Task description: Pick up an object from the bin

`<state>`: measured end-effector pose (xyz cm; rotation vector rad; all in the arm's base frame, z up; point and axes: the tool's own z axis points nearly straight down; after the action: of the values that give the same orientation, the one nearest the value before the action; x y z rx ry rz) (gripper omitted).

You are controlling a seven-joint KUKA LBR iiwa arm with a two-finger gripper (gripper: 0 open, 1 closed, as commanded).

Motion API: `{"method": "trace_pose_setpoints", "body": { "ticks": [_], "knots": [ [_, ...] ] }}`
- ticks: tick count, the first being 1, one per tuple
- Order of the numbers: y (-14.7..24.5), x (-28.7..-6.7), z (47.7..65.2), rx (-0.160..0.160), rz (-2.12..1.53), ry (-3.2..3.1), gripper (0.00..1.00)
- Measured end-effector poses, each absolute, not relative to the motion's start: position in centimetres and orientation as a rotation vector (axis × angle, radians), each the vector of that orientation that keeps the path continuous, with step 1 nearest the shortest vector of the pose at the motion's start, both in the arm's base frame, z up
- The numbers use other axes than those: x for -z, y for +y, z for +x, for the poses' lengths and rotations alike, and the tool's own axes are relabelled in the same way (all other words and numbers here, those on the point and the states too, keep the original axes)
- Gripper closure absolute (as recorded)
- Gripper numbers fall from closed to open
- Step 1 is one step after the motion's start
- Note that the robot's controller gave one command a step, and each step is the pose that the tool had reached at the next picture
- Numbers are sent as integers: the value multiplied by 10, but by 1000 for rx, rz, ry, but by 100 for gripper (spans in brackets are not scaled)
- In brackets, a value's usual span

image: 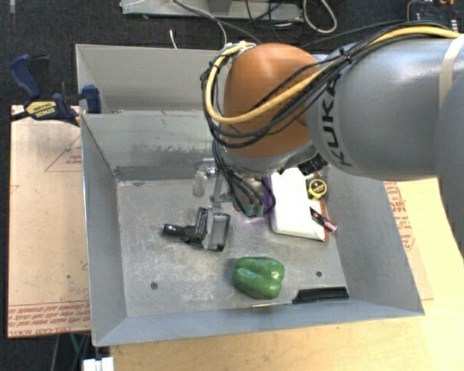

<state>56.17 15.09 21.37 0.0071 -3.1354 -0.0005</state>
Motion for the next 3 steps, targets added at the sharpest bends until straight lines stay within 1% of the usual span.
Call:
{"method": "trace_pose_setpoints", "body": {
  "ticks": [1,2,3],
  "knots": [
    [150,-219,563,2,0,-3143,0],
    [106,-77,565,9,-97,-3150,0],
    [106,-131,559,12,-170,-3153,0]
  ]
}}
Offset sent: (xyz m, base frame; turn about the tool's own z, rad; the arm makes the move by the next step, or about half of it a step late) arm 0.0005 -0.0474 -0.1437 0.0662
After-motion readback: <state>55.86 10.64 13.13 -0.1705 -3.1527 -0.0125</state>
